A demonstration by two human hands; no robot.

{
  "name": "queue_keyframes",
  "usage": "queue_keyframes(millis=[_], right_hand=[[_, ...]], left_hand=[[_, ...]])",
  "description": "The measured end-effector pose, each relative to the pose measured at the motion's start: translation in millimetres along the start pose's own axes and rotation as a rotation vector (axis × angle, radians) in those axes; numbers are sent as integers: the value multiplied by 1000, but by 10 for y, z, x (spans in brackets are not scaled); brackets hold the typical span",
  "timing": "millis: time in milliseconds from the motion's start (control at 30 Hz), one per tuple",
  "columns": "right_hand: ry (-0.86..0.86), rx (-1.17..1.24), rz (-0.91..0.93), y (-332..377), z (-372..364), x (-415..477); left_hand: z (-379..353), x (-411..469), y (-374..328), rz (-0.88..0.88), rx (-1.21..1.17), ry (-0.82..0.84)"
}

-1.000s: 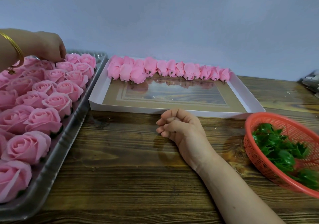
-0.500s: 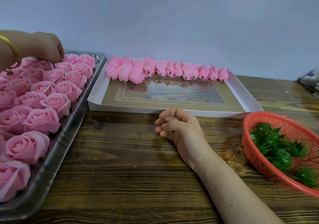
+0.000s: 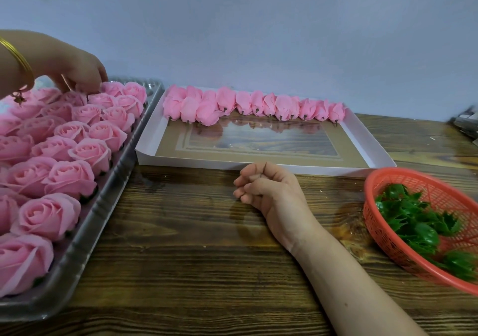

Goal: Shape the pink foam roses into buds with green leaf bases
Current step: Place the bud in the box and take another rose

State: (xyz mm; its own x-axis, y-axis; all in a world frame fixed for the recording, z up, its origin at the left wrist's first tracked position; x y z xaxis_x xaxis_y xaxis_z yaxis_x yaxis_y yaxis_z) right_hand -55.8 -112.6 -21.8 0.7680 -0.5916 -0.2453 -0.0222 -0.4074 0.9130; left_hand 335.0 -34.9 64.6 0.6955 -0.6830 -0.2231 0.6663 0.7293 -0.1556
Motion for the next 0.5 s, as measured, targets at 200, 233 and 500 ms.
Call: queue_keyframes(millis=[200, 233, 500], right_hand=[[16, 12, 8, 8, 1, -9], [17, 10, 10, 7, 3, -10], [9, 19, 4, -5, 1, 5]], left_hand=[[322, -184, -514, -164, 118, -205], [386, -238, -645, -213, 148, -264], [399, -574, -1617, -459, 71, -408]])
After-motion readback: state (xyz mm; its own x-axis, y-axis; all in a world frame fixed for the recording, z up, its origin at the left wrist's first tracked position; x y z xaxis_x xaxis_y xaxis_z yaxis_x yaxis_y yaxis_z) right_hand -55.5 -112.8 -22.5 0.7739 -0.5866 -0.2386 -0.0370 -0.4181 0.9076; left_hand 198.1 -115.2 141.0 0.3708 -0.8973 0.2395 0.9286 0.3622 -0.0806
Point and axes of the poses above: each hand's wrist, its own x-axis towards the middle knuckle, its own z-axis out of the back of the hand, y = z × x, the point moved 6 cm from there along x, towards the middle knuckle, and after that the axes turned 9 degrees about -z, right-handed, at the moved point
